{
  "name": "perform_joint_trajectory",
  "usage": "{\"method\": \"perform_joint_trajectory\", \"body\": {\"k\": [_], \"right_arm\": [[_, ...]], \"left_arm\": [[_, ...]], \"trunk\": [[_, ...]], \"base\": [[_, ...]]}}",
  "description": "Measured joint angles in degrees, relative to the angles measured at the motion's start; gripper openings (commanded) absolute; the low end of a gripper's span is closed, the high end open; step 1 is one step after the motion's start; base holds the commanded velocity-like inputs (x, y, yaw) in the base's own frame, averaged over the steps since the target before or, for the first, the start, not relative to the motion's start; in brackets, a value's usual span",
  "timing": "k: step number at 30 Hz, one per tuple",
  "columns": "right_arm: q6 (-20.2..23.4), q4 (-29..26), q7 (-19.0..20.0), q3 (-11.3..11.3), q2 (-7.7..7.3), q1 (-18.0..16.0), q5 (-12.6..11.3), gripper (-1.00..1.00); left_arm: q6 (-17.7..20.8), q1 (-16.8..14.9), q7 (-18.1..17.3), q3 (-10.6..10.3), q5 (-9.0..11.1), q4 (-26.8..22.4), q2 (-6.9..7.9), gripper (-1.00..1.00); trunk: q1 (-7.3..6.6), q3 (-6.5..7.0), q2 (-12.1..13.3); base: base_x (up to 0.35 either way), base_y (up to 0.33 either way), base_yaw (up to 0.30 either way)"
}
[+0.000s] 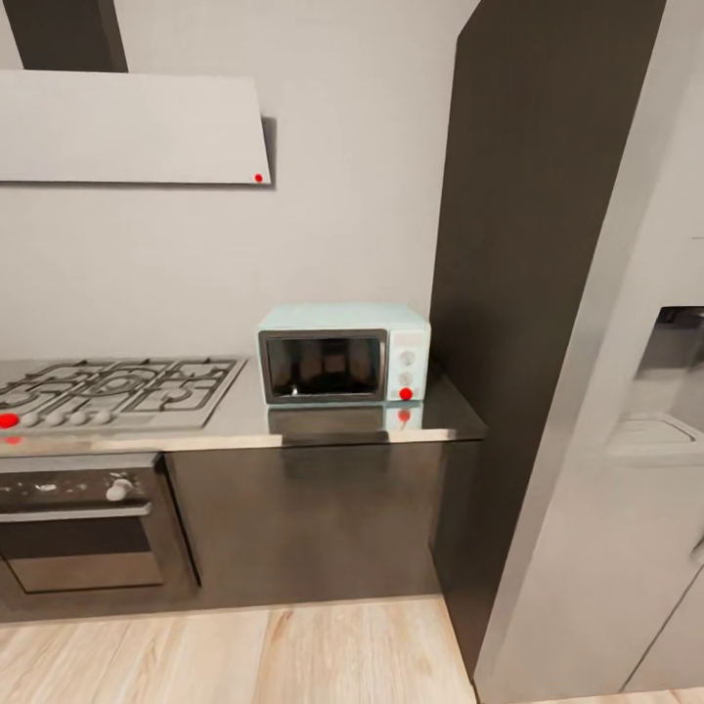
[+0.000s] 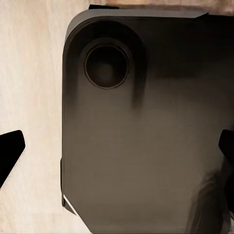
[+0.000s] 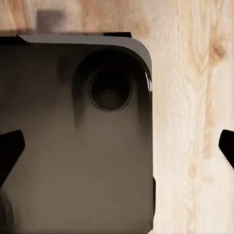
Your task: In the kitchen, take the popcorn bag from the countertop, put it into the microwave, and heat it until the popcorn is cooked so the cooked popcorn ends up inside the bag.
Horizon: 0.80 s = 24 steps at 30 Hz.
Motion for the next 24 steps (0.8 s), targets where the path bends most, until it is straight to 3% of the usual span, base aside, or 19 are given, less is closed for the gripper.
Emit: {"method": "perform_joint_trajectory", "body": {"k": [5, 18, 20, 22, 24], "right_arm": [[0.0, 0.0, 0.0, 0.1, 0.0, 0.0, 0.1, 1.0], [0.2, 0.0, 0.0, -0.6, 0.26, 0.0, -0.4, 1.0], [0.7, -0.6, 0.1, 1.1, 0.12, 0.0, 1.2, 1.0], [3.8, -8.7, 0.0, 1.8, 0.42, -0.2, 2.1, 1.0], [14.0, -18.8, -0.1, 2.0, 0.76, -0.2, 4.2, 1.0]], "left_arm": [[-0.2, 0.0, 0.0, 0.0, 0.0, 0.0, 0.0, 1.0], [-0.3, 0.0, -0.1, 0.0, 0.0, 0.0, 0.0, 1.0], [-0.3, 0.0, -0.1, 0.0, 0.0, 0.0, -0.08, 1.0], [-0.3, 0.0, 0.0, 0.1, -0.1, 0.0, -0.08, 1.0], [-0.4, 0.0, 0.0, 0.1, -0.1, 0.0, -0.09, 1.0]], "trunk": [[0.01, 0.0, 0.0], [0.03, 0.0, 0.0], [0.03, 0.0, 0.0], [0.03, 0.01, 0.0], [0.03, 0.02, 0.0]], "base": [[0.173, 0.0, 0.0], [0.008, 0.0, 0.0], [0.0, 0.0, 0.0], [0.0, 0.0, 0.0], [0.0, 0.0, 0.0]]}}
